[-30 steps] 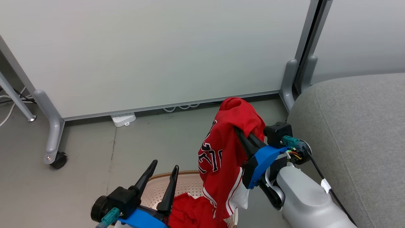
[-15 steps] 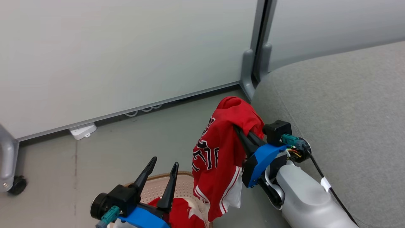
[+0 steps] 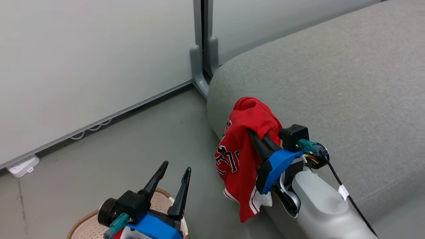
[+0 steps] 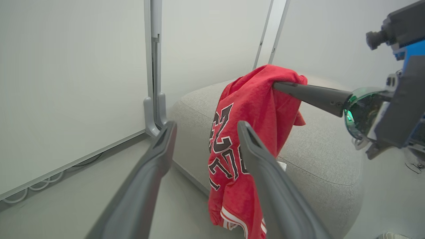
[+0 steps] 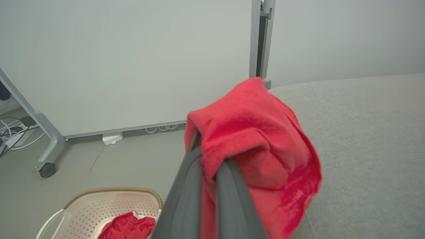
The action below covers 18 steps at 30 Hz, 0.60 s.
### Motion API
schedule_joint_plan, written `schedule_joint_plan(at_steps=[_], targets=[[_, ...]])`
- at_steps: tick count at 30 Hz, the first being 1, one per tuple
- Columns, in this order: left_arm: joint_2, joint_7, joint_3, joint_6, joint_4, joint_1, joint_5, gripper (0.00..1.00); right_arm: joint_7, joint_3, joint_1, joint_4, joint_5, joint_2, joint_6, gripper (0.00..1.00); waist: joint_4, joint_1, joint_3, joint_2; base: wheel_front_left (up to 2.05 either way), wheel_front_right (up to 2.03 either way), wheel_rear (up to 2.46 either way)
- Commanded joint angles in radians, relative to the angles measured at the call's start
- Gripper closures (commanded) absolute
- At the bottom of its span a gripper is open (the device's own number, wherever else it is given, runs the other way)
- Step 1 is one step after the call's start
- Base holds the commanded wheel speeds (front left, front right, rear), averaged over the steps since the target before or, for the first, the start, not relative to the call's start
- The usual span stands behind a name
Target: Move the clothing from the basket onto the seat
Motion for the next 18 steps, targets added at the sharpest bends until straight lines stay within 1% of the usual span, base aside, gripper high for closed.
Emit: schedule_joint_plan(at_steps=[1, 4, 9, 15, 18], targets=[[0.01, -0.003, 0.001, -0.003, -0.001, -0.01, 0.0, 0.0, -0.003, -0.006, 0.0, -0.003, -0.003, 0.0, -0.001, 1.0, -0.046, -0.0001, 0.01, 0.0, 0.0, 0.0, 0.0], [0.011, -0.003, -0.001, -0.003, 0.0, -0.013, -0.001, 0.0, -0.004, -0.013, 0.005, -0.003, -0.009, 0.0, -0.001, 1.0, -0.064, -0.0001, 0.014, 0.0, 0.0, 0.0, 0.0], [0.014, -0.003, -0.009, -0.004, 0.002, -0.01, -0.003, 0.0, -0.006, -0.022, 0.013, -0.004, -0.011, 0.0, -0.001, 1.0, -0.074, -0.0001, 0.016, 0.0, 0.0, 0.0, 0.0], [0.016, -0.003, -0.018, -0.004, 0.003, -0.017, -0.006, 0.0, -0.008, -0.054, 0.022, 0.001, -0.017, 0.0, -0.001, 1.0, -0.065, -0.0001, 0.023, 0.0, 0.0, 0.0, 0.0], [0.019, -0.003, -0.021, -0.004, 0.002, -0.021, -0.005, 0.0, -0.008, -0.102, -0.003, 0.008, -0.002, -0.003, -0.001, 1.0, -0.051, -0.0001, 0.037, 0.0, 0.0, 0.0, 0.0]])
